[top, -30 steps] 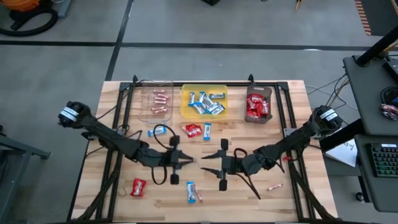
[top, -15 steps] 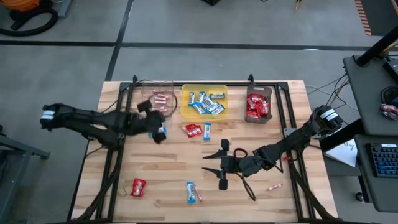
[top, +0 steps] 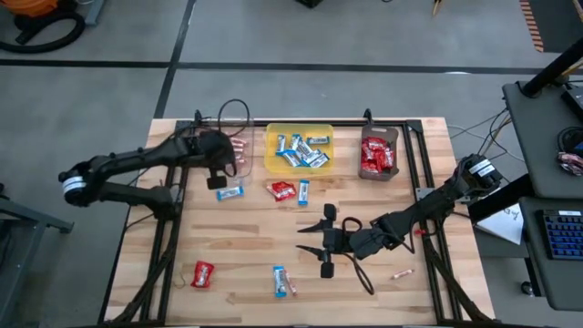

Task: Sort candy
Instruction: Put the orange candy into the transparent bin, then put the white chocolate into the yellow bin

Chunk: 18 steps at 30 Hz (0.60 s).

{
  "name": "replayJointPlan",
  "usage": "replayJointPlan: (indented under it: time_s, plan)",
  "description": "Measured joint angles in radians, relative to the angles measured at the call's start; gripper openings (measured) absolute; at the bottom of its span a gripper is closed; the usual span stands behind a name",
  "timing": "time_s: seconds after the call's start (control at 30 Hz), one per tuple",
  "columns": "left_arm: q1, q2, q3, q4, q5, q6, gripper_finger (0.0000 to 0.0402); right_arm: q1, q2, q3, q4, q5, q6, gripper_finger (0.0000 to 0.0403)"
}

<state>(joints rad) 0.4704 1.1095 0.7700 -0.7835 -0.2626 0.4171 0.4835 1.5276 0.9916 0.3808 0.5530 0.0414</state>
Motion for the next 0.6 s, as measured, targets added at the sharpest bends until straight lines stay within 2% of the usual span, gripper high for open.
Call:
replayJointPlan:
  time_s: [0.2, 0.6]
  plan:
    - [0.036, 0.055, 0.0, 0.0, -0.009, 0.022, 0.0013, 0.0, 0.0, 0.0, -0.032, 0.0, 0.013, 0.0171]
    - [0.035, 0.1, 0.024, -0.042, -0.026, -0.017, 0.0101, 0.0, 0.0, 0.0, -0.055, 0.0, 0.06, 0.0171]
